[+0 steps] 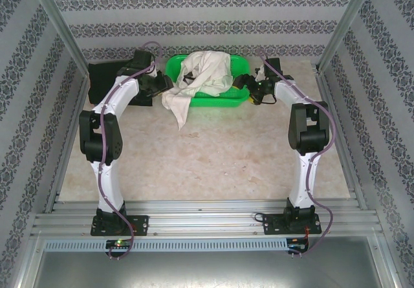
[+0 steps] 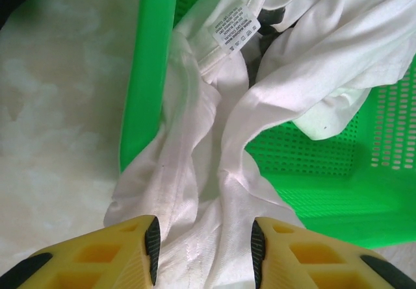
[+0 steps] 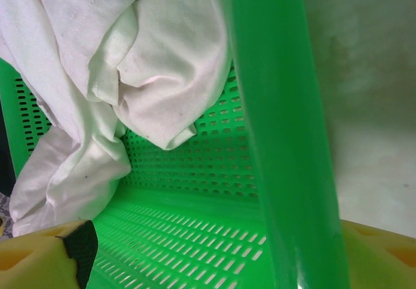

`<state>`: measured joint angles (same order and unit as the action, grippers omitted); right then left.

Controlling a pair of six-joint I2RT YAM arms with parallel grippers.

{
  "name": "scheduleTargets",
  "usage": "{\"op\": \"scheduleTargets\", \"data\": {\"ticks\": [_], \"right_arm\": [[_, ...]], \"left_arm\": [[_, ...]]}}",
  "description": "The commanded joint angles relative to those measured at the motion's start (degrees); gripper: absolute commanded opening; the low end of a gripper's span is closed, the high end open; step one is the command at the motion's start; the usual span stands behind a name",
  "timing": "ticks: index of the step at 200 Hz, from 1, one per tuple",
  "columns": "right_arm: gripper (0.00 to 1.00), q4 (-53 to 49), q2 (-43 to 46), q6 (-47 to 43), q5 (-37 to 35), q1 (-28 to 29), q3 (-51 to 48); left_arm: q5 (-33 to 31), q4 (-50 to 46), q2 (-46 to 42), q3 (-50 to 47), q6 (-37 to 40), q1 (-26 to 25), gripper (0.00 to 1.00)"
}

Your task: Fold and stack the t-shirts

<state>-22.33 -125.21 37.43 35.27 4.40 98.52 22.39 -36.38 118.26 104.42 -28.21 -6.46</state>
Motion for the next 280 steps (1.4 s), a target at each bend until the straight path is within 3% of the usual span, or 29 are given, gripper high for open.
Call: {"op": "scheduleTargets", "data": {"ticks": [1,49,70,102,145,197,280], "right_arm": [[0.90,-0.45,-1.04,0.54,-0.90,0.53,1.24],[0.89,-0.35,-1.18,0.63,-0.97,0.52,1.37],[0.89,-0.35,-1.36,0.71,-0.90,0.52,1.50],[0.89,-0.26,-1.28,0.72,-0.59,0.50,1.41],[0.90,-0.52,-0.81,0.02,-0.33,0.33,1.24],[0.90,-0.70,-0.65,-0.16,-0.11,0.08,1.24],[0.90,-0.70,-0.82,-0.16,0.15,-0.01,1.24]], "left_arm": [[-2.25,-5.04,1.61,2.11,2.63,0.13,0.43],[-5.52,-6.33,1.18,0.45,2.50,0.09,0.47],[-2.86,-0.78,-0.51,-4.49,1.03,0.13,0.57],[2.58,11.22,-2.96,-13.65,-3.81,0.34,0.62],[5.20,27.99,-7.24,-25.90,-9.62,0.66,0.64],[9.47,42.56,-11.06,-34.57,-14.68,0.66,0.59],[17.92,46.01,-15.20,-41.69,-14.86,1.32,0.62]]}}
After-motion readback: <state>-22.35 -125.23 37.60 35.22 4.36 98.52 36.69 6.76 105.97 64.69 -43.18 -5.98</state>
